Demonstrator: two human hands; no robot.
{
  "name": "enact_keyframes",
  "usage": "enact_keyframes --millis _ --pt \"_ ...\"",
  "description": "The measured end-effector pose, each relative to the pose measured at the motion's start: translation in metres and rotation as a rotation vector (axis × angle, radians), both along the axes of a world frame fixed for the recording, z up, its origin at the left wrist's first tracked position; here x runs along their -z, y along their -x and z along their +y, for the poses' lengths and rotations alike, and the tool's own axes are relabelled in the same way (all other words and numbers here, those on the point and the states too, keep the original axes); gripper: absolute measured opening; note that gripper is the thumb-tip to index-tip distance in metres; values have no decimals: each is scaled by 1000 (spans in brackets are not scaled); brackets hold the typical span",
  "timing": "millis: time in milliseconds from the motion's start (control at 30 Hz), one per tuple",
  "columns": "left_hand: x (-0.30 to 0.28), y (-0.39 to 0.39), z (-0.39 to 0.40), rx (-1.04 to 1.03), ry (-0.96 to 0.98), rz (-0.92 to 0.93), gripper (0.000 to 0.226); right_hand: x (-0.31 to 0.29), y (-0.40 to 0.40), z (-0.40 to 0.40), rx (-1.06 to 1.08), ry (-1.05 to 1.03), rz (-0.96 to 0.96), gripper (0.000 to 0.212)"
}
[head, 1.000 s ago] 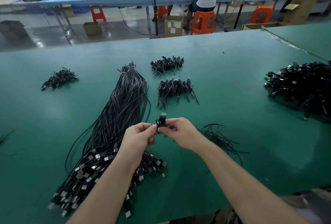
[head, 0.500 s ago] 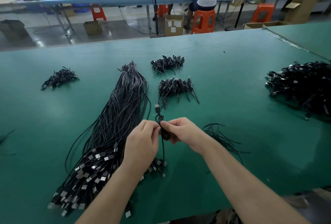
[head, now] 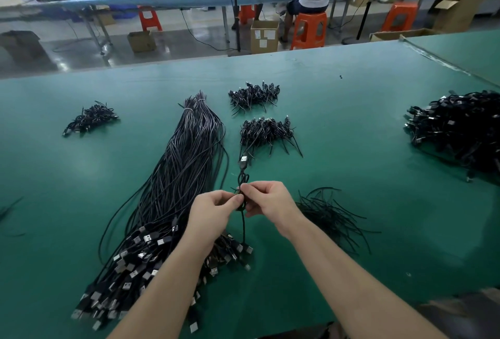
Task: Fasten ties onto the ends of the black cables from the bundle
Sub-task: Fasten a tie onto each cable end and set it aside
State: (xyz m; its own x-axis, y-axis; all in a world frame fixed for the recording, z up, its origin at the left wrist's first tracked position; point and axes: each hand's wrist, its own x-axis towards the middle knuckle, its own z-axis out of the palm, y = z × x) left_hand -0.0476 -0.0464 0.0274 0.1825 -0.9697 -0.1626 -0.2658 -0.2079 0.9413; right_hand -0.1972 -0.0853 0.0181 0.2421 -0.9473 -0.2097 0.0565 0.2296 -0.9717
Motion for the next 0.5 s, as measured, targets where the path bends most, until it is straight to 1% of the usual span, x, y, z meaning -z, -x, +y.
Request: enact_keyframes --millis 33,67,100,167,200,233,267,333,433,500 --pt "0 -1 -4 -23 -20 9 13 5 -2 -2 37 17 57 31" --pt "0 -3 -9 -48 -32 12 15 12 -4 -4 79 66 198 38" --pt "0 -4 -17 -74 -35 12 16 21 -6 -7 103 142 406 44" --pt "-1 -4 -36 -116 -24 -10 17 41 -7 -10 65 313 864 42" --pt "-1 -4 -48 -133 -7 -45 17 49 -8 -10 11 397 1033 41" --pt "-1 -4 -60 -146 11 -84 18 57 -9 -11 -42 480 1148 42" --pt "-1 -2 -73 -156 27 -116 19 65 -9 -12 -83 550 1219 41" --pt "0 3 -101 -159 41 -154 23 76 -9 -12 -93 643 1282 37" --pt "3 14 -144 -165 36 -198 26 81 -11 -11 -22 688 1293 30" --pt "3 22 -173 -162 23 -253 26 84 -12 -11 -20 686 1291 32"
